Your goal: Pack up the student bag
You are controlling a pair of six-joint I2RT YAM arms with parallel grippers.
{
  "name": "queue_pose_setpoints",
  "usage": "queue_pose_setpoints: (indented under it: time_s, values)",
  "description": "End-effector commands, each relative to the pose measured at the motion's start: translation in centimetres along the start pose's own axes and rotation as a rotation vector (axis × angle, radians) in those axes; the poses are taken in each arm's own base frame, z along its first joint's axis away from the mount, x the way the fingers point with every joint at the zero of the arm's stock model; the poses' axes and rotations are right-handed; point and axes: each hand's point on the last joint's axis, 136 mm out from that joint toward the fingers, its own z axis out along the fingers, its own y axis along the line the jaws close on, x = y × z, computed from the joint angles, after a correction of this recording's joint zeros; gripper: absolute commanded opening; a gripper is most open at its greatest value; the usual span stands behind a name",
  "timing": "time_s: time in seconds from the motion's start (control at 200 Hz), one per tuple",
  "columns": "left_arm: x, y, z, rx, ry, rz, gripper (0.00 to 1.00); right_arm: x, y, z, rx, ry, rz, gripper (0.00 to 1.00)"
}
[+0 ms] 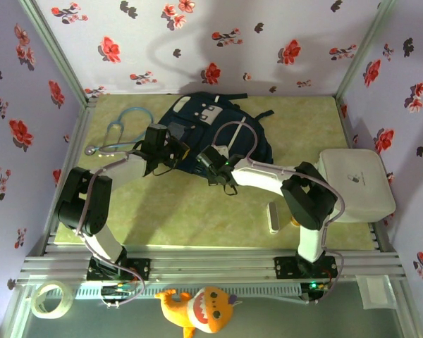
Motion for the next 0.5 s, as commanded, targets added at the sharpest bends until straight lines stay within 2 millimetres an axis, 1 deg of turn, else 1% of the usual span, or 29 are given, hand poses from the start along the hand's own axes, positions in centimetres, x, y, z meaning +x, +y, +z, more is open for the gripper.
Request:
queue_pose_setpoints:
  time_s: [0.0, 0.07, 0.175, 0.23, 0.32, 0.375, 0.415, 0.495]
  values:
    - [-1.3, 0.6, -0.5, -0.011, -0.026, 0.038, 0.02, -2.1, -2.9, -1.1, 0.095, -0.093, 0.041, 0.05]
    - [-1.8, 1.3, -0.4, -0.032, -0.032, 0.043, 0.00, -1.6, -4.6, -1.6, 0.113, -0.100, 0.061, 0.03]
    - [-2.7, 2.6, -0.2, -0.067, -0.040, 0.051, 0.00, -1.1, -6.8, -2.7, 0.124, -0.102, 0.075, 0.02]
    - [-2.8, 2.8, 0.0, -0.077, -0.036, 0.063, 0.00, -0.9, -7.9, -3.3, 0.137, -0.110, 0.066, 0.02]
    - [-2.9, 2.7, 0.4, -0.095, -0.018, 0.092, 0.01, -0.9, -8.9, -4.2, 0.151, -0.121, 0.046, 0.02]
    - [-2.9, 2.5, 0.7, -0.094, -0.008, 0.104, 0.02, -1.0, -9.2, -4.5, 0.159, -0.127, 0.037, 0.01]
    - [-2.9, 2.2, 0.8, -0.089, -0.004, 0.112, 0.02, -1.3, -9.1, -4.6, 0.150, -0.127, 0.026, 0.00]
    - [-3.1, 1.6, 0.8, -0.081, -0.001, 0.125, 0.05, -2.0, -7.9, -4.7, 0.096, -0.130, -0.003, 0.00]
